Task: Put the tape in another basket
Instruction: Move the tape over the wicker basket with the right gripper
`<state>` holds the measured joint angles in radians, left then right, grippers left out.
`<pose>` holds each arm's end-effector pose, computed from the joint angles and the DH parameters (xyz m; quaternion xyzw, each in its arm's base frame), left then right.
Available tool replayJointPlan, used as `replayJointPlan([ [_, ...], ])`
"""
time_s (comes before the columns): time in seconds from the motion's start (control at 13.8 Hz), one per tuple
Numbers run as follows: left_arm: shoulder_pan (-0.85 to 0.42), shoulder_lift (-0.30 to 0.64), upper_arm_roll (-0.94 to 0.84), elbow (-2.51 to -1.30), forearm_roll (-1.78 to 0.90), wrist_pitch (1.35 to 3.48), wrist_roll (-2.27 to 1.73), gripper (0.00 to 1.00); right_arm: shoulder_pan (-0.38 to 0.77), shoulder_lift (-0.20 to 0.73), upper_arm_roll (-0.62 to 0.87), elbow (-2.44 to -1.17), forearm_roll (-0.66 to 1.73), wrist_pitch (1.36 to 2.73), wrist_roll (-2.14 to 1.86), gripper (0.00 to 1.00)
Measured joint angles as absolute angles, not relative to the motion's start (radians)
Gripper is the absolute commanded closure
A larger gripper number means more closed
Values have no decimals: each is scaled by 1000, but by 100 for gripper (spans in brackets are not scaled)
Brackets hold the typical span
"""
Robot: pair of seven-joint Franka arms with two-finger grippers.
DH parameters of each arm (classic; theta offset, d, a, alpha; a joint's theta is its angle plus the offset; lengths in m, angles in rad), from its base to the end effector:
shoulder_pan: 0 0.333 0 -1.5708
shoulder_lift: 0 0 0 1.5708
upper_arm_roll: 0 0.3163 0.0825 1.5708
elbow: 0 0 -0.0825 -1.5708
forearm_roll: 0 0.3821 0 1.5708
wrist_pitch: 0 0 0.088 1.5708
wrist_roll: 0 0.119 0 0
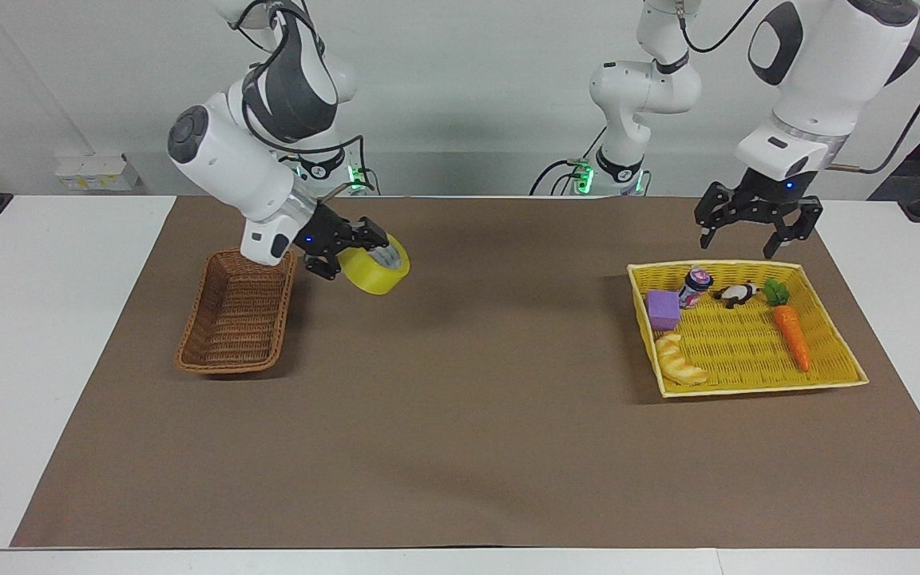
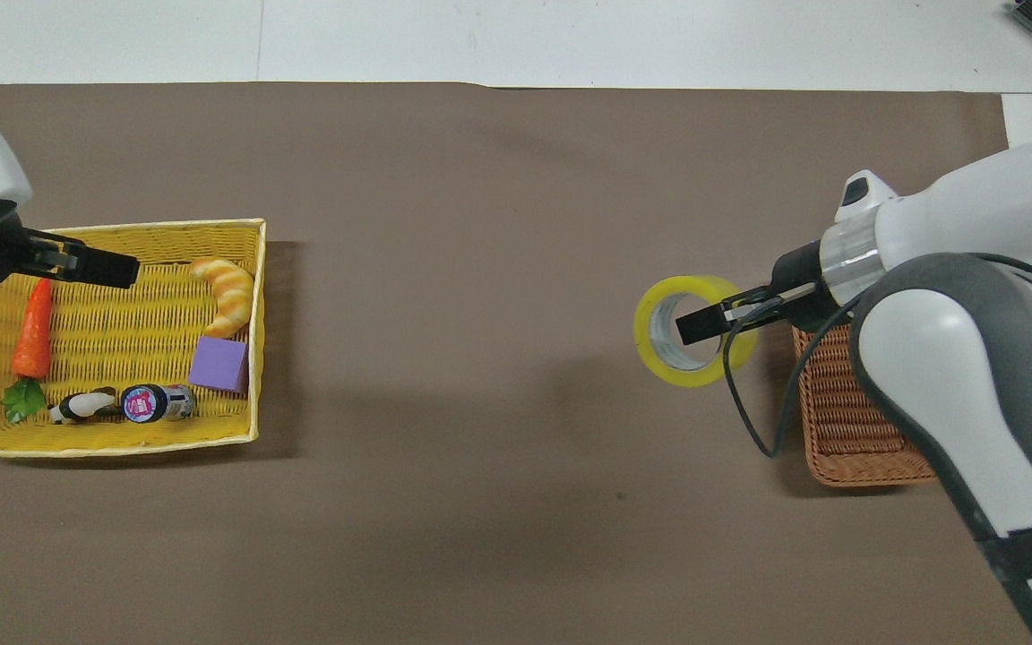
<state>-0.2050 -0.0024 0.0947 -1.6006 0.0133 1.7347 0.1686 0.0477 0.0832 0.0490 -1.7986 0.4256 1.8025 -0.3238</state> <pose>0.5660 -0.0612 0.6156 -0.9879 0.1393 -0.0680 0.0085 0.5720 0.0944 0.4857 -0.9666 -0.1484 0.0153 0.2085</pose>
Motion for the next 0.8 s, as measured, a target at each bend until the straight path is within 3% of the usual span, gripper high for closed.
replayJointPlan([
  [0.36,-159,14,97,-1428,19,1556,169,0,-64,83,46,-1770,250,1801,-420,100],
  [0.58,-134,0,100,-1426,19,1497,169,0,-100,84,46,-1796,194,1810,-419,100],
  [0.8,-125,-4,101,-1431,19,1491,169,0,-125,86,45,-1900,68,1899,-402,100],
])
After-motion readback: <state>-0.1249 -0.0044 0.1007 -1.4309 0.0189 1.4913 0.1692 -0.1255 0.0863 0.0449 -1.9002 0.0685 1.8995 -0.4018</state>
